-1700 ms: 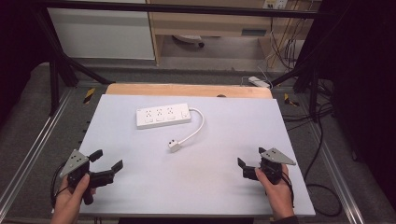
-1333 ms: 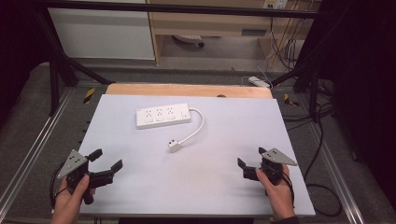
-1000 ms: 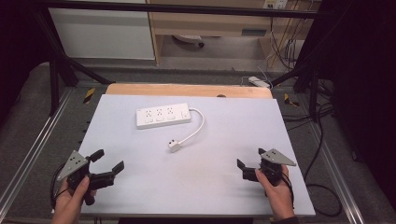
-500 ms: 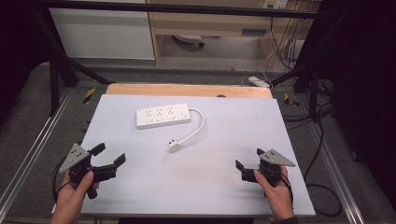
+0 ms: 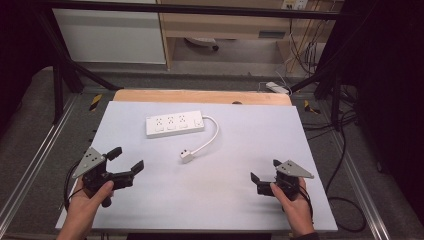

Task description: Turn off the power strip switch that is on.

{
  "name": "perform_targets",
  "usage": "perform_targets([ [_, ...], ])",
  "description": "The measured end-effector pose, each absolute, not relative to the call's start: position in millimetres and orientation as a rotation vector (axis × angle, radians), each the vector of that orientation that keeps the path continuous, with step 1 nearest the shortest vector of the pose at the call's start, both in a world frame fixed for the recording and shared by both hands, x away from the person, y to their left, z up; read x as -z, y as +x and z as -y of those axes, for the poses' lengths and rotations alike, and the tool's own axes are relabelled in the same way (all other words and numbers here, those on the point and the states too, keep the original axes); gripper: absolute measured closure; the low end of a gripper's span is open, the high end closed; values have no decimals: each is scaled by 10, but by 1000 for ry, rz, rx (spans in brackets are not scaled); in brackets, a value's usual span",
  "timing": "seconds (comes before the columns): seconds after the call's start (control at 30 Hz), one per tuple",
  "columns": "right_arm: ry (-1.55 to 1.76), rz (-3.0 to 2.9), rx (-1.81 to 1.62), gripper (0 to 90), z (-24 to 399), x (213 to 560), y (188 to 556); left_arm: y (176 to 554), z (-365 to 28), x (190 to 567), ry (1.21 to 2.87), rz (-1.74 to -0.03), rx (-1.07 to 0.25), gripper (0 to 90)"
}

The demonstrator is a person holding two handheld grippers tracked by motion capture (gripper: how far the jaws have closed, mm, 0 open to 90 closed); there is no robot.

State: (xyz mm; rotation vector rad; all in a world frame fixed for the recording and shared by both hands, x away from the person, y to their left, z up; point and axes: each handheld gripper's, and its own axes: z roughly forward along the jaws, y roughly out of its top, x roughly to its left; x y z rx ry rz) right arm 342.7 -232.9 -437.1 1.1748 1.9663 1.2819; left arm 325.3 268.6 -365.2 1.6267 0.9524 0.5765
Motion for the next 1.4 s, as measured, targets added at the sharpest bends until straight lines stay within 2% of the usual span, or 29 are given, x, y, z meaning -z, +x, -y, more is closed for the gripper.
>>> perform_targets([
  [0.43,1189,-1979,-1291,34,2320,4373,3429,3441,-2547,3537,1627,-942,-540,58],
  [1.4,1191,-1989,-1292,22,2310,4367,3429,4012,-2215,3308,1640,-904,-587,59],
])
